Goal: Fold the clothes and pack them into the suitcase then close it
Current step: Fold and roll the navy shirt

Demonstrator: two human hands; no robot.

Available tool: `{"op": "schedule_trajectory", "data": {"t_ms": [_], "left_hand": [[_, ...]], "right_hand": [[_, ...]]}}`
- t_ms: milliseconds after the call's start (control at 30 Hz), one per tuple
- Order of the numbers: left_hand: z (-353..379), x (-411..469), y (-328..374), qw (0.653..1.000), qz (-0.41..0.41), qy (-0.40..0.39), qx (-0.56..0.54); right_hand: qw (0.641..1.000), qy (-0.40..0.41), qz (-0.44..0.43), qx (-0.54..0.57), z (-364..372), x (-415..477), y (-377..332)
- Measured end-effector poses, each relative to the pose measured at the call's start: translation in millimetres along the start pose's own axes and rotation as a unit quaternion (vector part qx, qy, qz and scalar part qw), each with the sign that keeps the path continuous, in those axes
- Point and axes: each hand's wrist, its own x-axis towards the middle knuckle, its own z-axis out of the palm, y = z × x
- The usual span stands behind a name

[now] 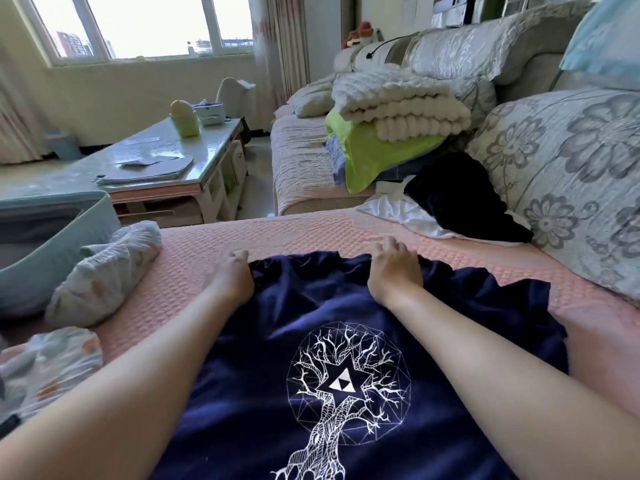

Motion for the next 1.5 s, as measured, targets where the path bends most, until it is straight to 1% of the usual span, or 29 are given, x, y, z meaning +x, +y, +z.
{"op": "schedule_trajectory", "data": {"t_ms": [67, 100, 133, 167, 233, 300, 333, 433, 500, 567, 600, 667, 733, 767, 833, 933, 967, 1033, 1067, 1100, 1133, 1167, 1233, 1300, 1333, 1367, 1400, 1467, 1500], "left_hand": [[2, -3, -18, 0.997, -0.049, -0.046, 0.036], [2, -3, -24, 0.998, -0.044, -0.040, 0.036], [2, -3, -29, 0.999, -0.025, -0.015, 0.017], [0, -4, -30, 1.000, -0.003, 0.016, -0.021], [-6, -7, -29, 0.992, 0.010, 0.062, -0.113], [-16, -5, -32, 0.980, -0.025, 0.096, -0.171], [-20, -3, -35, 0.980, -0.036, 0.108, -0.166], [-30, 4, -49, 0.991, -0.013, 0.134, -0.023], [-33, 5, -55, 0.989, -0.001, 0.134, 0.067], [-29, 2, -60, 0.983, -0.022, 0.140, 0.118], [-26, 2, -65, 0.984, -0.019, 0.132, 0.121], [-17, -1, -73, 0.995, -0.003, 0.084, 0.059], [-10, -8, -72, 0.999, -0.017, 0.032, -0.020], [-9, -11, -70, 0.999, -0.033, 0.016, -0.025], [-10, -17, -61, 0.997, -0.068, 0.021, -0.020], [-15, -24, -51, 0.997, -0.057, 0.022, 0.038], [-17, -26, -50, 0.998, -0.049, 0.026, 0.026], [-21, -29, -52, 0.995, -0.061, 0.055, -0.061], [-26, -29, -55, 0.983, -0.086, 0.081, -0.139], [-29, -25, -59, 0.963, -0.120, 0.107, -0.217], [-32, -21, -65, 0.943, -0.153, 0.129, -0.265], [-33, -16, -71, 0.937, -0.174, 0.131, -0.273], [-34, -13, -78, 0.956, -0.188, 0.078, -0.213], [-33, -17, -75, 0.982, -0.170, -0.008, -0.088], [-32, -19, -72, 0.987, -0.153, -0.025, -0.036], [-32, -18, -69, 0.992, -0.126, -0.013, 0.000], [-32, -14, -65, 0.996, -0.085, 0.024, 0.013], [-29, -2, -57, 0.997, 0.008, 0.073, 0.014], [-25, 4, -52, 0.996, 0.049, 0.066, 0.020]], "right_hand": [[0.992, 0.034, -0.109, 0.057, 5, -4, -20], [0.983, 0.041, -0.153, 0.091, 7, -6, -31], [0.977, 0.045, -0.175, 0.111, 9, -7, -42], [0.977, 0.051, -0.174, 0.115, 12, -8, -53], [0.987, 0.037, -0.119, 0.101, 19, -6, -69], [0.995, -0.015, -0.043, 0.084, 21, -2, -77], [0.996, -0.032, -0.019, 0.081, 20, -1, -79], [0.994, -0.020, -0.031, 0.099, 17, 6, -86], [0.993, -0.017, -0.036, 0.108, 15, 10, -94], [0.993, -0.039, -0.017, 0.109, 12, 15, -100], [0.991, -0.053, -0.006, 0.121, 10, 17, -102], [0.982, -0.071, 0.004, 0.172, 7, 20, -105], [0.969, -0.077, 0.010, 0.233, 5, 22, -110], [0.963, -0.074, 0.013, 0.260, 5, 23, -112], [0.952, -0.053, 0.018, 0.301, 9, 26, -117], [0.944, -0.024, 0.038, 0.326, 15, 29, -117], [0.944, -0.010, 0.040, 0.329, 15, 31, -115], [0.947, 0.005, 0.030, 0.320, 15, 36, -110], [0.950, 0.003, 0.025, 0.311, 15, 39, -108], [0.954, -0.005, 0.021, 0.299, 15, 41, -107], [0.959, -0.015, 0.012, 0.284, 16, 43, -106], [0.963, -0.025, -0.004, 0.269, 18, 44, -107], [0.972, -0.054, -0.041, 0.225, 21, 42, -110], [0.984, -0.072, -0.063, 0.153, 23, 37, -113], [0.988, -0.060, -0.066, 0.122, 23, 35, -113], [0.992, -0.040, -0.065, 0.104, 22, 34, -111], [0.993, -0.019, -0.060, 0.095, 20, 32, -108], [0.995, -0.001, -0.042, 0.090, 18, 31, -96], [0.996, -0.010, -0.028, 0.086, 16, 31, -86]]}}
